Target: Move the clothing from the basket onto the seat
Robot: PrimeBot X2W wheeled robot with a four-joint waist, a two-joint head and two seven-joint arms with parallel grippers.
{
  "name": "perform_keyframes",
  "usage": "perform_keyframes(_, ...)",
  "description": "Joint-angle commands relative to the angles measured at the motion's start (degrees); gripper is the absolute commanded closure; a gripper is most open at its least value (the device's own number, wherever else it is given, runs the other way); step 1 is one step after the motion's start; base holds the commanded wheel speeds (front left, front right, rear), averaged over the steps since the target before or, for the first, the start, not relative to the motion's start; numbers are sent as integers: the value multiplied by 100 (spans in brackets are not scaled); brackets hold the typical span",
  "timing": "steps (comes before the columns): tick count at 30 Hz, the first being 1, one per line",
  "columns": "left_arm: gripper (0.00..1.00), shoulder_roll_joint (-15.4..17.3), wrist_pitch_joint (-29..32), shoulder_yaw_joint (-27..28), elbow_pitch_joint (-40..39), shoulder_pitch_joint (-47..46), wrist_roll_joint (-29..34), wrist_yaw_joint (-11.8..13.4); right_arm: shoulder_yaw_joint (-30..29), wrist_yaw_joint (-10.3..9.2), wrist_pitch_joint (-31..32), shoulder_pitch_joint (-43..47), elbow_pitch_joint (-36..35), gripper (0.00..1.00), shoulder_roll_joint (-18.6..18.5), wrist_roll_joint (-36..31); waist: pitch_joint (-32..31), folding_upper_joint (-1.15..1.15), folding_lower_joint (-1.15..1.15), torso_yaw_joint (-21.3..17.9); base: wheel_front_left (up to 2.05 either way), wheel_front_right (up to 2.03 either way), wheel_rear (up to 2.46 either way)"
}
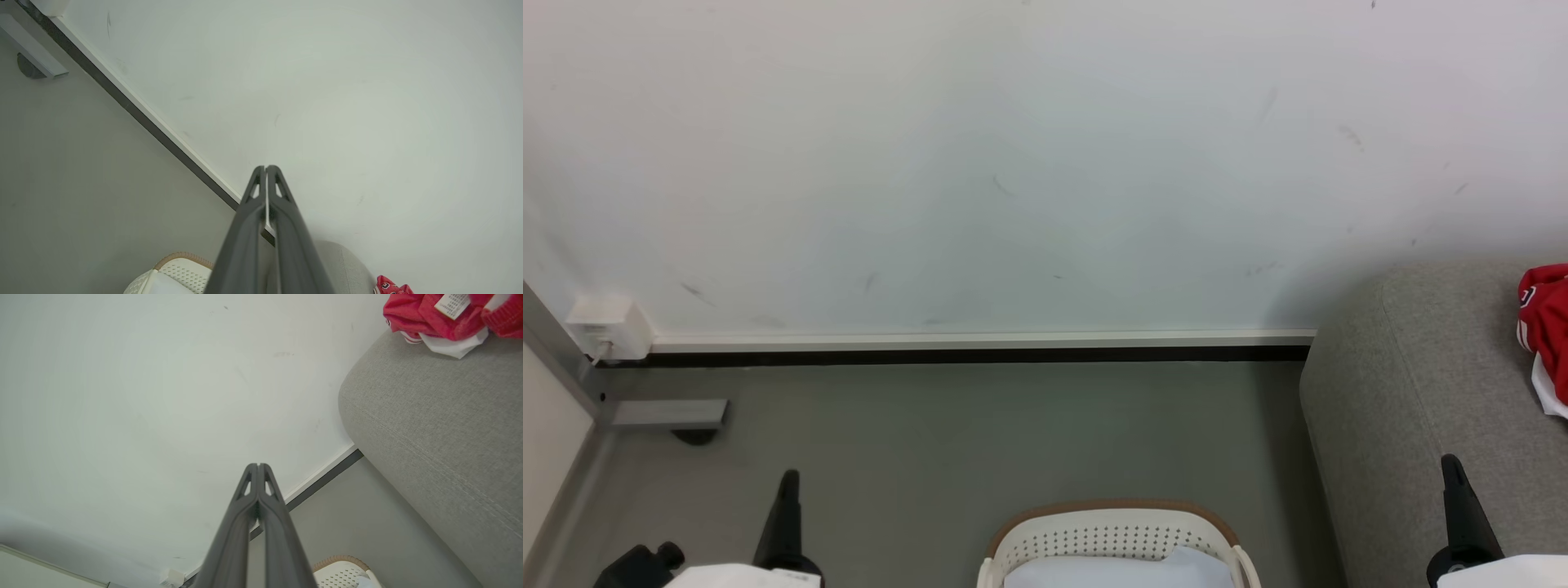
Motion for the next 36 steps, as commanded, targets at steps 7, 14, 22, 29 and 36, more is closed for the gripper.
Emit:
perform_keyframes(7, 100, 42, 163, 68, -145, -160, -630, 14, -122, -4, 149, -187, -81, 100, 30, 513, 14, 0, 0, 3, 0, 0, 0)
perform_keyframes(14, 100, 45, 277, 101, -192, -181, -1060, 22, -189, -5, 262, -215, -87, 100, 72, 880, 27, 0, -1, 5, 0, 0, 0)
perform_keyframes(22, 100, 47, 407, 134, -241, -200, -1534, 25, -263, -6, 378, -250, -93, 100, 117, 1267, 41, 0, -1, 8, 0, 0, 0)
perform_keyframes(29, 100, 49, 510, 165, -283, -210, -1918, 34, -326, -7, 487, -265, -99, 100, 154, 1592, 54, 0, -1, 10, 0, 0, 0)
perform_keyframes(36, 100, 51, 601, 194, -318, -226, -2278, 38, -378, -7, 575, -281, -102, 100, 187, 1893, 67, 0, -1, 12, 0, 0, 0)
